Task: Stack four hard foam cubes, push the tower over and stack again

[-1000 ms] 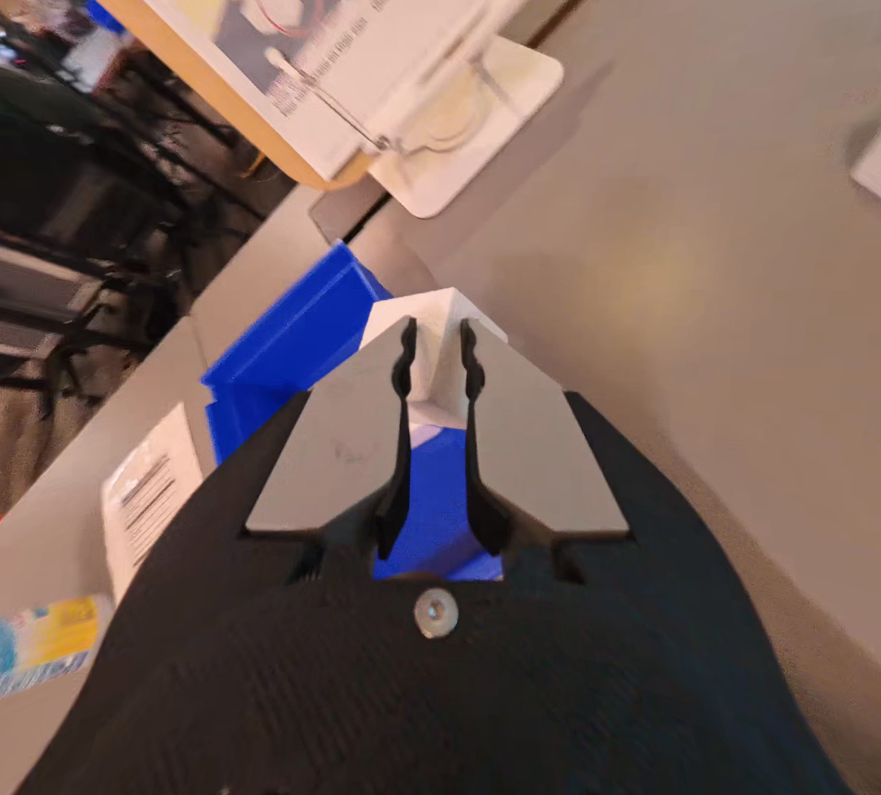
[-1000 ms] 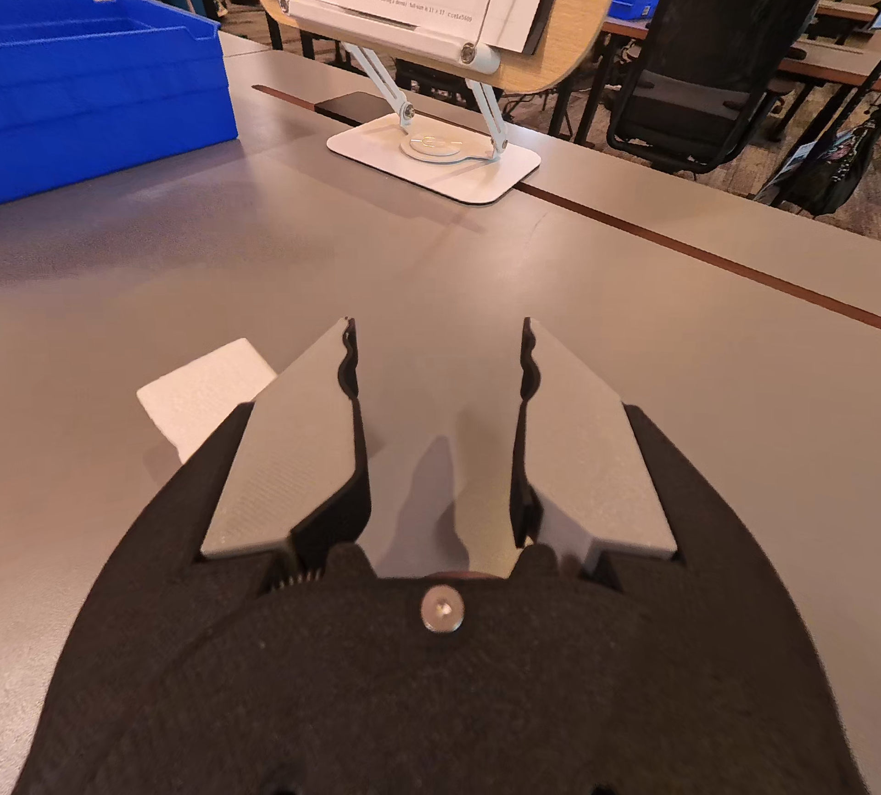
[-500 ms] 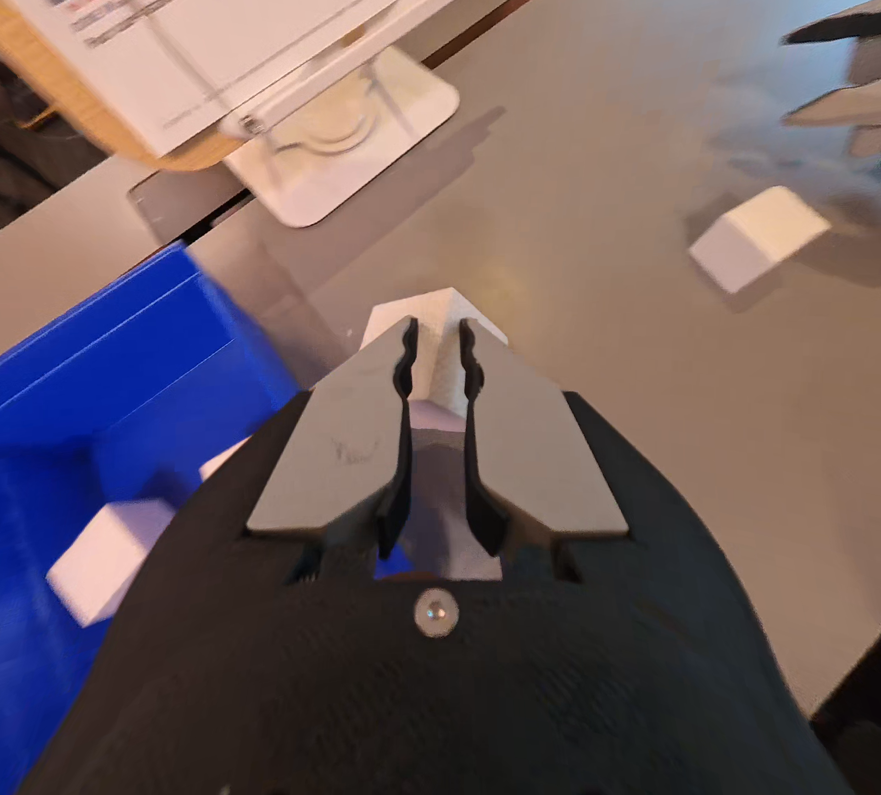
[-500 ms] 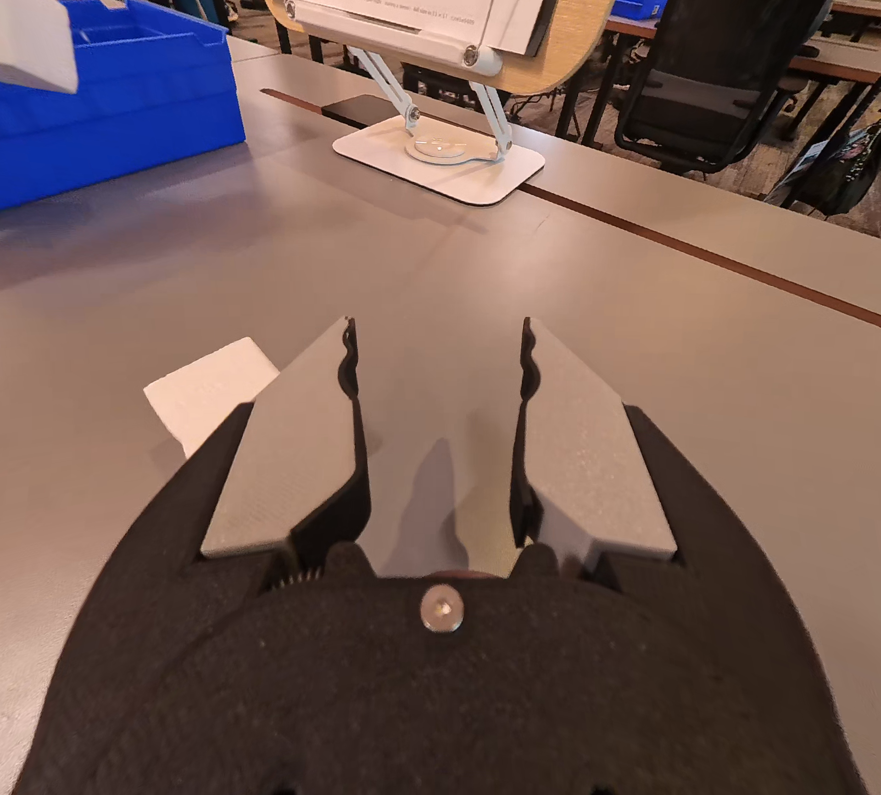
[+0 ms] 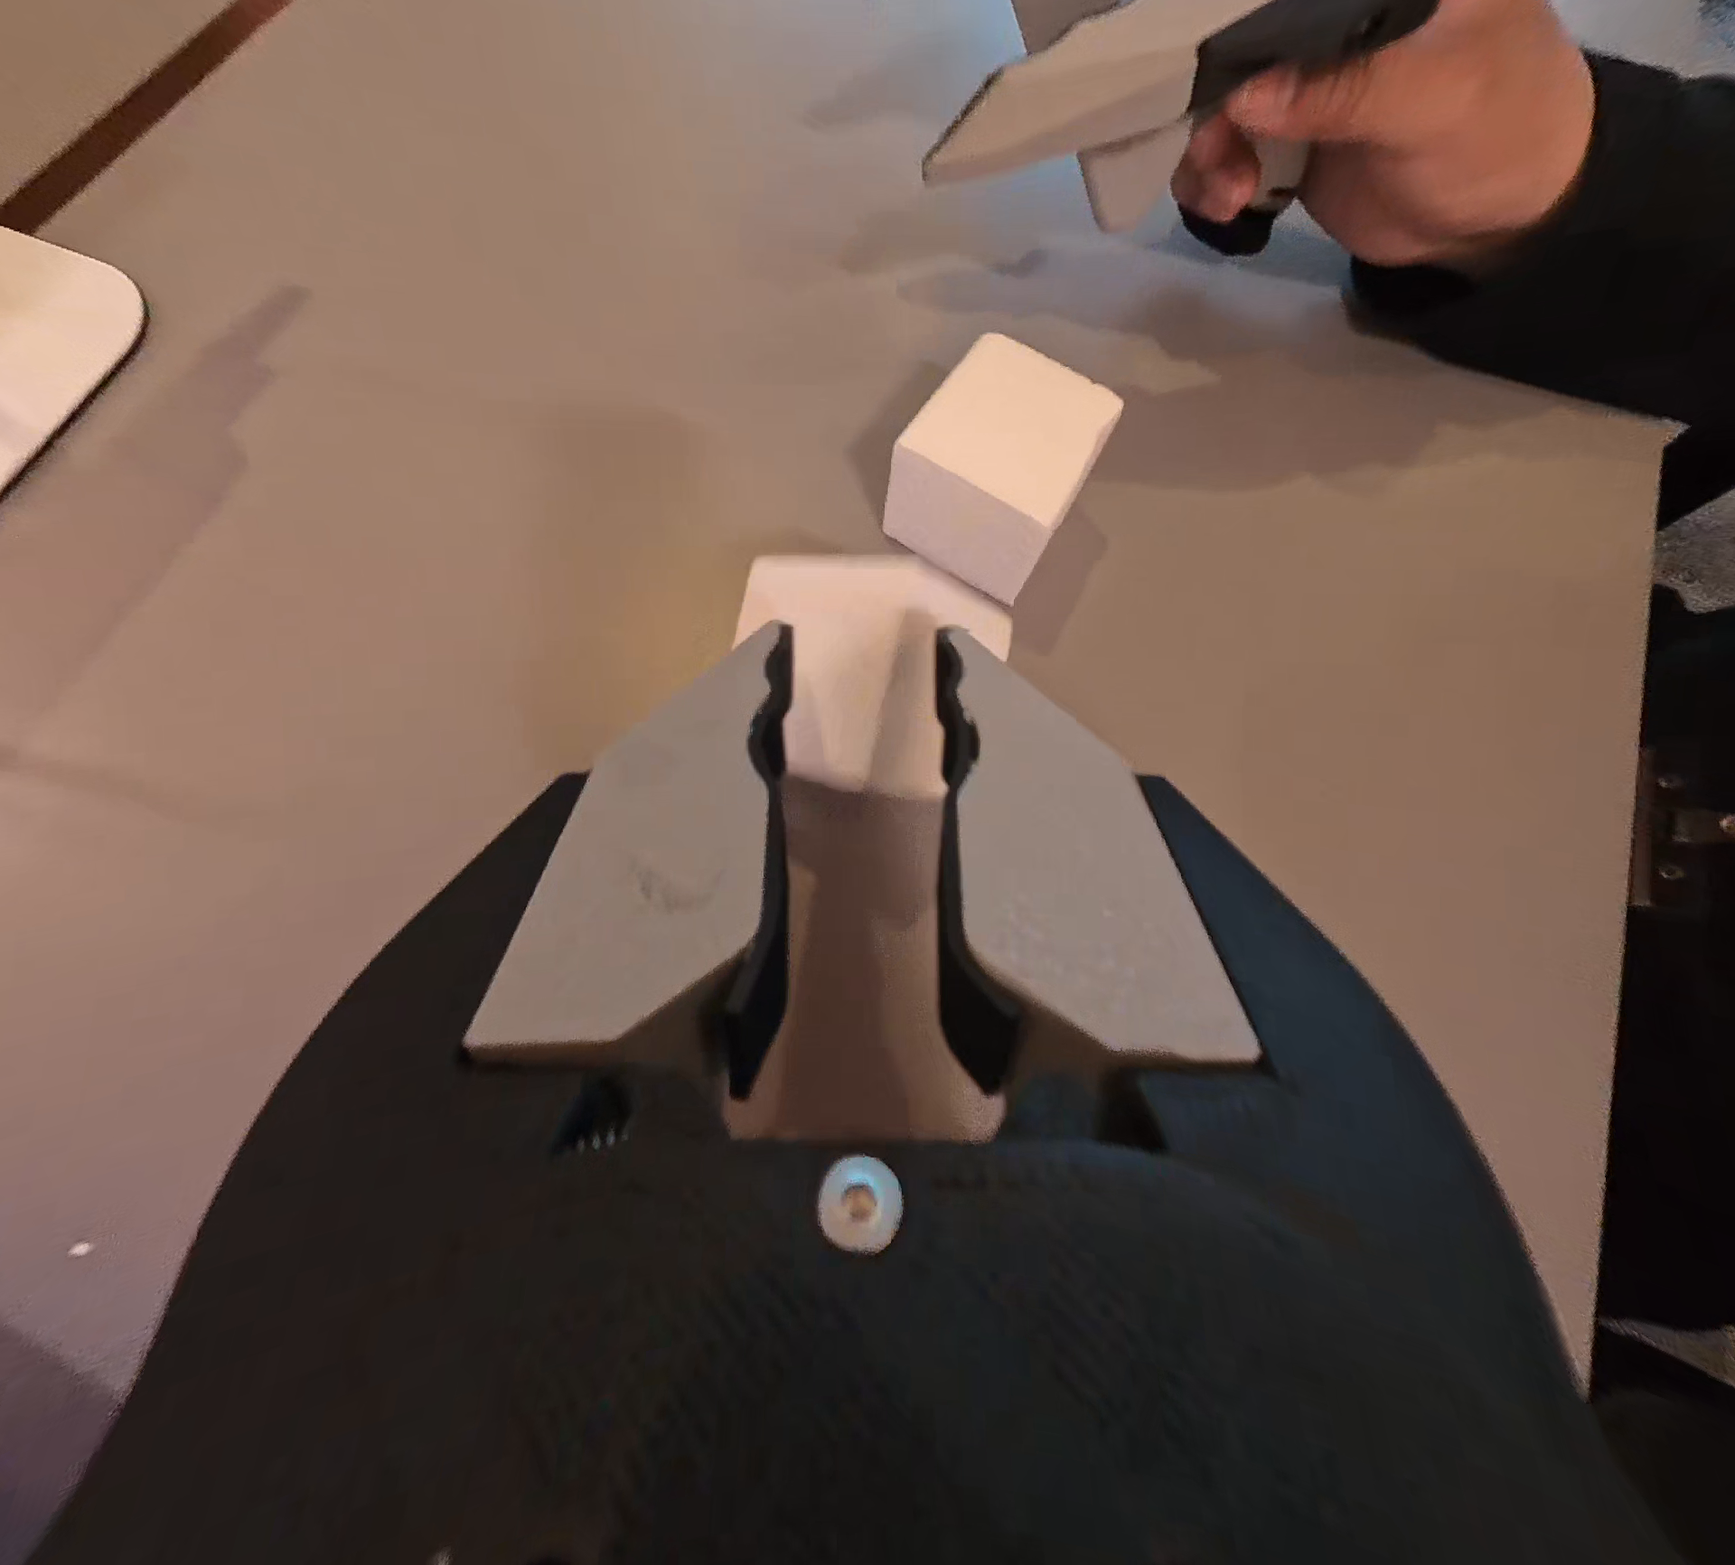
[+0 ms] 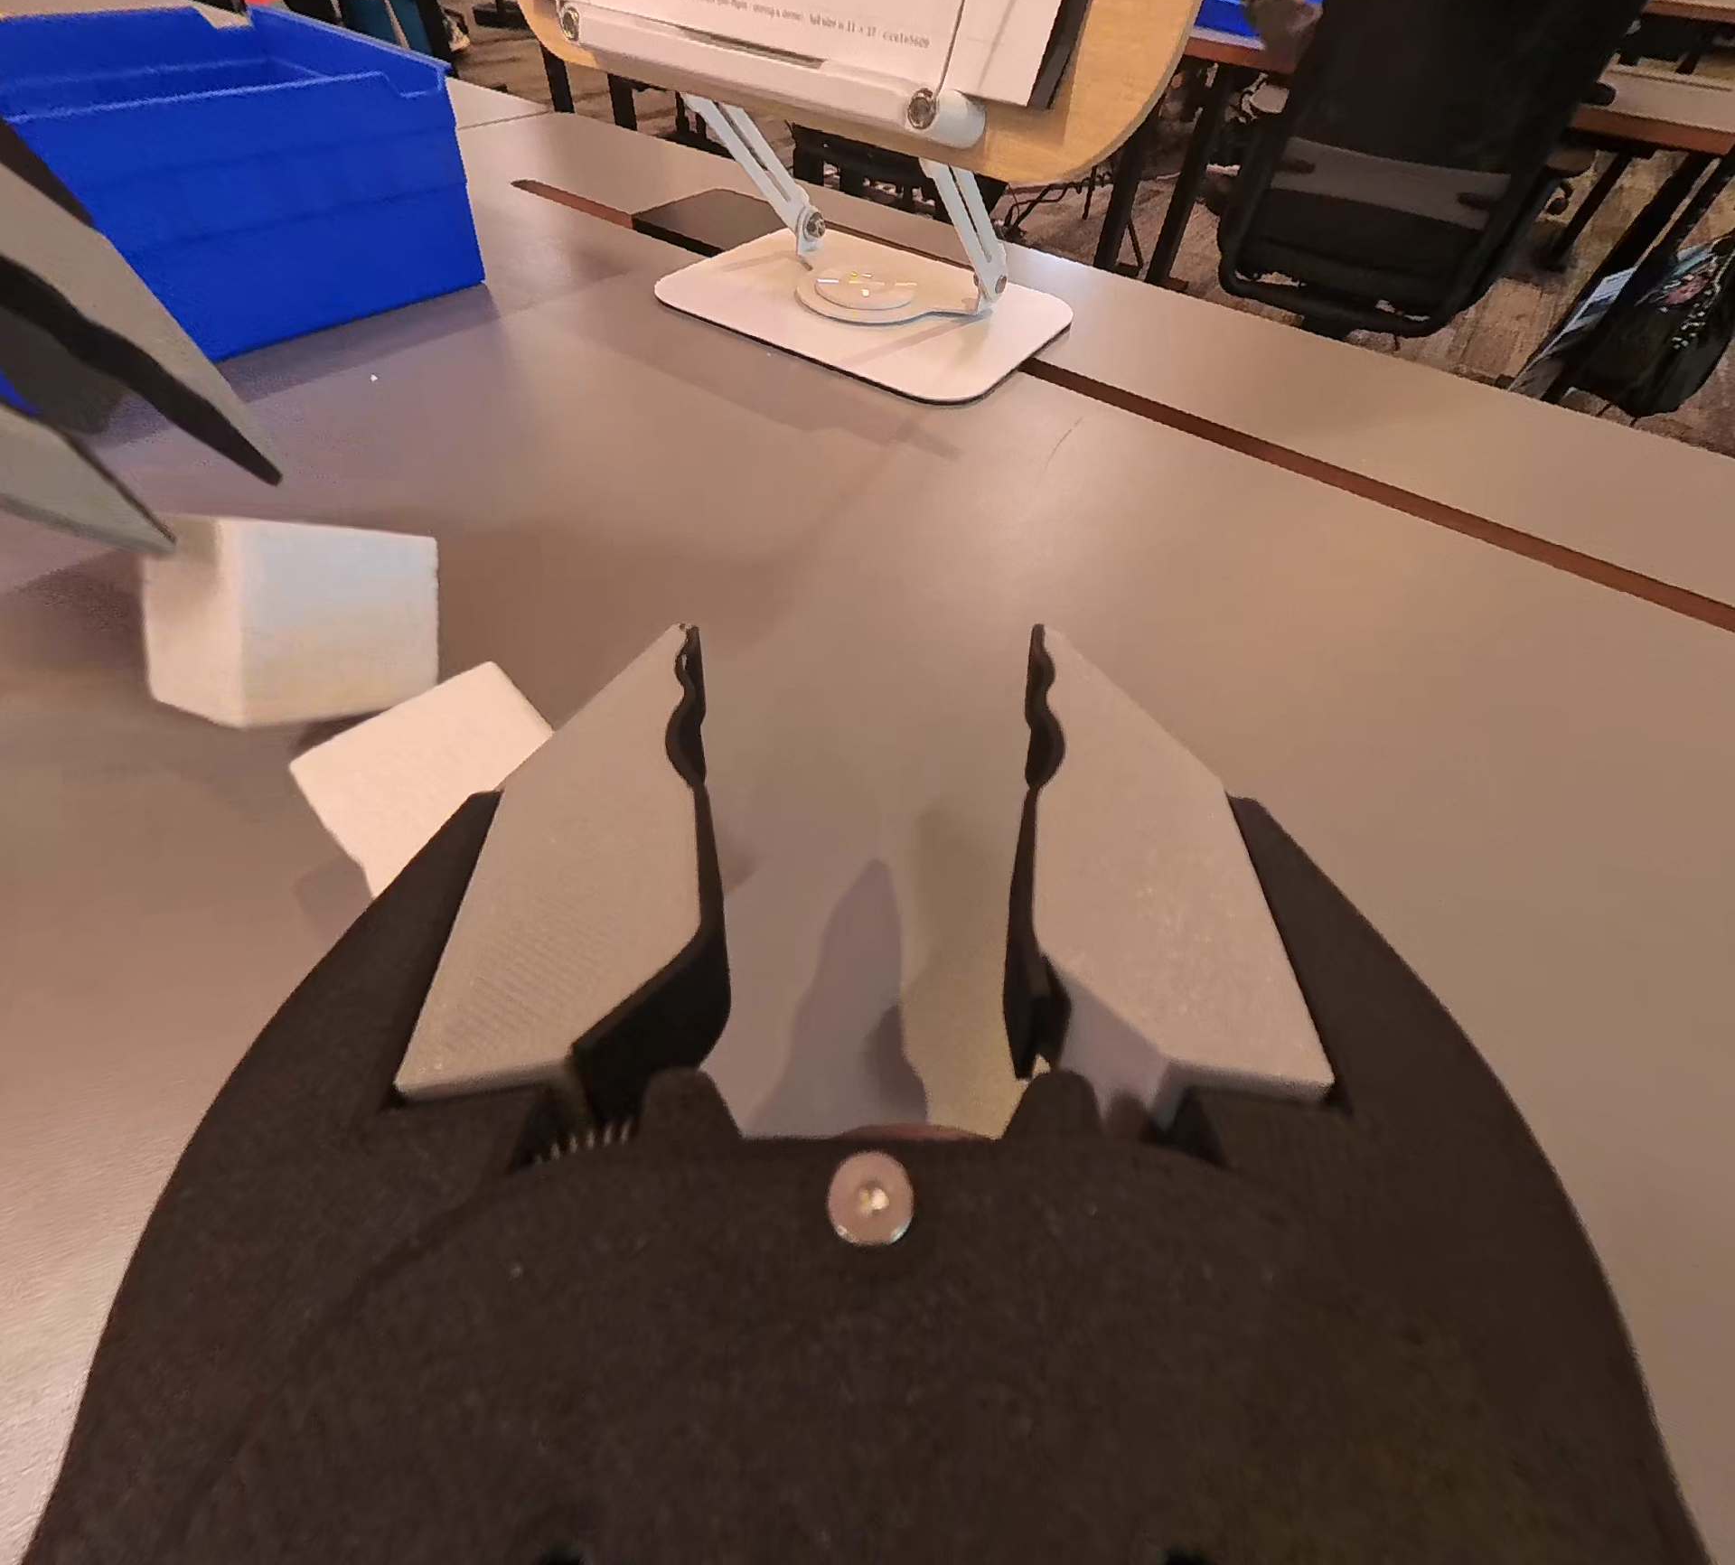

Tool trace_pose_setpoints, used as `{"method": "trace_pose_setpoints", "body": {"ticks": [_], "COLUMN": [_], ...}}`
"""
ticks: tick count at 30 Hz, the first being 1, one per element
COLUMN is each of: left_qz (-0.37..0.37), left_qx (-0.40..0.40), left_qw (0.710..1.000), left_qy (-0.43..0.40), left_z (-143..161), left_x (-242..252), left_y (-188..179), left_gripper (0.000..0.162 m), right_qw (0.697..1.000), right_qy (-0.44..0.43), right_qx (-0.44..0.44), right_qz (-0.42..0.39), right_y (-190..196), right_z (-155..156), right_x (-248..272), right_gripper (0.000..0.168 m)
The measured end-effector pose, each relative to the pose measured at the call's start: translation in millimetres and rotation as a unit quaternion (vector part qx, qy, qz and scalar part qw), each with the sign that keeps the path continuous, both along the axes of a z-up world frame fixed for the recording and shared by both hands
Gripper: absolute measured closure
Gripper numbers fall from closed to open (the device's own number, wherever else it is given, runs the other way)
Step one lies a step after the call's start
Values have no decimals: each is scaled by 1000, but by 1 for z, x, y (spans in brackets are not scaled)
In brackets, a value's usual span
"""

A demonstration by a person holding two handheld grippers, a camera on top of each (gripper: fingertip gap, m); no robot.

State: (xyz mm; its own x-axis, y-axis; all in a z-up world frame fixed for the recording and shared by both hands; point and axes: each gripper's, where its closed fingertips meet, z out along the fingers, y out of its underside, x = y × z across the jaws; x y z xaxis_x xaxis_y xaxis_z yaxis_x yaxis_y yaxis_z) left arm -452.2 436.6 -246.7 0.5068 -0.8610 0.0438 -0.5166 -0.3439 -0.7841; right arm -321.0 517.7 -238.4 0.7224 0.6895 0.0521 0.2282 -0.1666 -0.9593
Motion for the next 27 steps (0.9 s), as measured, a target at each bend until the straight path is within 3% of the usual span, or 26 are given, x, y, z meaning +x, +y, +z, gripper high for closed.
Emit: {"method": "trace_pose_setpoints", "body": {"ticks": [4,11,15,19,27], "left_qz": [6,-16,-49,-36,-75], "left_qx": [3,-1,17,-28,-41], "left_qw": [1000,1000,998,997,996], "left_qy": [7,-7,24,56,32], "left_z": [-6,-12,-26,-45,-53], "left_x": [-7,3,11,6,-3], "left_y": [-6,-12,-3,-2,-52], "left_gripper": [104,90,90,95,102], "right_qw": [1000,1000,1000,1000,1000], "right_qy": [4,4,5,11,14], "right_qx": [5,7,4,4,9], "right_qz": [3,3,1,-1,8], "right_y": [-1,-3,-2,-1,-4], "right_z": [4,5,4,6,11], "right_x": [-1,-2,0,3,-1], "right_gripper": [102,102,102,102,102]}}
